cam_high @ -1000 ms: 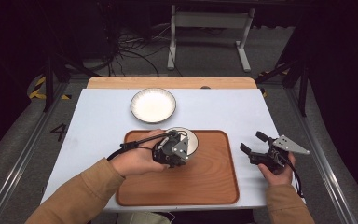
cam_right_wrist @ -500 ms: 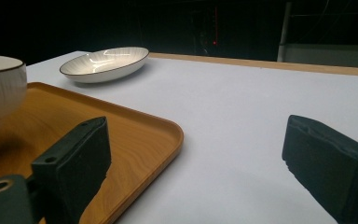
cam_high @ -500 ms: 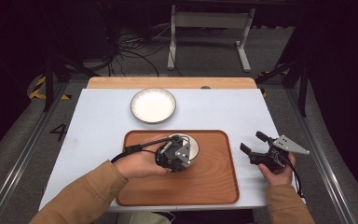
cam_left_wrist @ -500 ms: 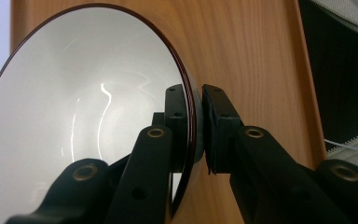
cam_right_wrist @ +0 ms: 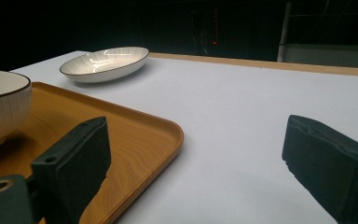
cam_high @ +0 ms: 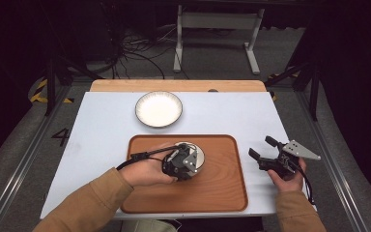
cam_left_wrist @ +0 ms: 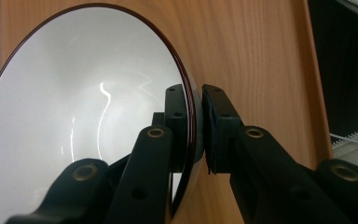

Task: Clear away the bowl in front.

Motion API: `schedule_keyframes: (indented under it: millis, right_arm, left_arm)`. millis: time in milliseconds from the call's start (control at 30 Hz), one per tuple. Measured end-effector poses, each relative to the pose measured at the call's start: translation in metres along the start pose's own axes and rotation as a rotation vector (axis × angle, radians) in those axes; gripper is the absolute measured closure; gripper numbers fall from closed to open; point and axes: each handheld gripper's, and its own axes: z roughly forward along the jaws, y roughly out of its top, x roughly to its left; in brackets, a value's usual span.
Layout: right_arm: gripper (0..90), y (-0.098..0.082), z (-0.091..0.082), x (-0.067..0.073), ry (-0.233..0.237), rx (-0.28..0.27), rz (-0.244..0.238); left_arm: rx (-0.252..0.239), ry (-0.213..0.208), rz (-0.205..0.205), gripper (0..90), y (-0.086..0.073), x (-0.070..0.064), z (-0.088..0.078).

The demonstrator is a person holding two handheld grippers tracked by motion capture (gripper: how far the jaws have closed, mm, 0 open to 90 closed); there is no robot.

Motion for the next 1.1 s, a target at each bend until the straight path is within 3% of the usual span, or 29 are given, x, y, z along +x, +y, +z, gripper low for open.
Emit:
schedule_keyframes:
  millis: [700, 933, 1100]
  right_arm:
    - [8.1, 0.0000, 0.0000, 0.0000, 0.000, 0.000, 0.001]
    - [8.0, 0.0000, 0.0001, 0.0001, -0.001, 0.001, 0.000]
    - [8.1, 0.0000, 0.0002, 0.0000, -0.001, 0.001, 0.001]
  left_arm:
    - [0.038, -0.014, -0.013, 81.8, -0.0031, -0.0034, 0.0078]
    - [0.056, -0.034, -0.027, 81.9, -0.0054, -0.0038, 0.0082]
    - [0.034, -0.066, -0.027, 78.6, -0.0051, -0.0052, 0.0091]
